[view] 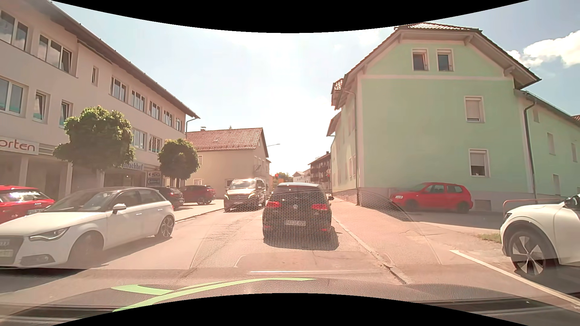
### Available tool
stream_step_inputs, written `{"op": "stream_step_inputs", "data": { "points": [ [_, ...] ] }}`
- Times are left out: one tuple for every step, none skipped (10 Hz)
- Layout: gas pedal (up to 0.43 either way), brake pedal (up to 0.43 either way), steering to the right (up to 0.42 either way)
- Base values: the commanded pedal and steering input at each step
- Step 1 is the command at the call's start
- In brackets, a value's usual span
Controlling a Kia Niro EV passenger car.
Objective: Follow the waypoints while adhering to traffic rules and regulations
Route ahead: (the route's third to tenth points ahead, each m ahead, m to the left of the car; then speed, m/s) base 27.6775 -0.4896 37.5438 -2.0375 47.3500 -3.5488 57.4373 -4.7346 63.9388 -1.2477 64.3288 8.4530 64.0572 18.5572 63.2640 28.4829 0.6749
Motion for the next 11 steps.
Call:
{"op": "stream_step_inputs", "data": {
  "points": [
    [0.000, 0.000, 0.018],
    [0.000, 0.000, 0.018],
    [0.000, 0.000, 0.017],
    [0.000, 0.000, 0.017],
    [0.000, 0.000, 0.016],
    [0.000, 0.000, 0.016],
    [0.000, 0.000, 0.016],
    [0.008, 0.000, 0.016],
    [0.020, 0.000, 0.016],
    [0.020, 0.000, 0.016],
    [0.028, 0.000, 0.016]
  ]
}}
